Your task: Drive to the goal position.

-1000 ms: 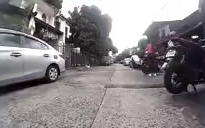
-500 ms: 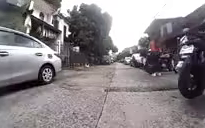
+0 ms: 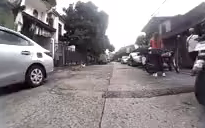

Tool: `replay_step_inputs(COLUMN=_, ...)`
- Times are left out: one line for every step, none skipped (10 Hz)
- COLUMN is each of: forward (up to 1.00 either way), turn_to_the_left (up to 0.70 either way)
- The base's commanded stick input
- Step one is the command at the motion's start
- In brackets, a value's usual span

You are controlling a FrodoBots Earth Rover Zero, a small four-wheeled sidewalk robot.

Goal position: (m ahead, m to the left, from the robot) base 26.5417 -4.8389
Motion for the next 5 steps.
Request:
replay_step_inputs(forward=0.70, turn_to_the_left=0.00)
replay_step_inputs(forward=0.70, turn_to_the_left=0.00)
replay_step_inputs(forward=0.70, turn_to_the_left=0.00)
replay_step_inputs(forward=0.70, turn_to_the_left=0.00)
replay_step_inputs(forward=0.70, turn_to_the_left=0.00)
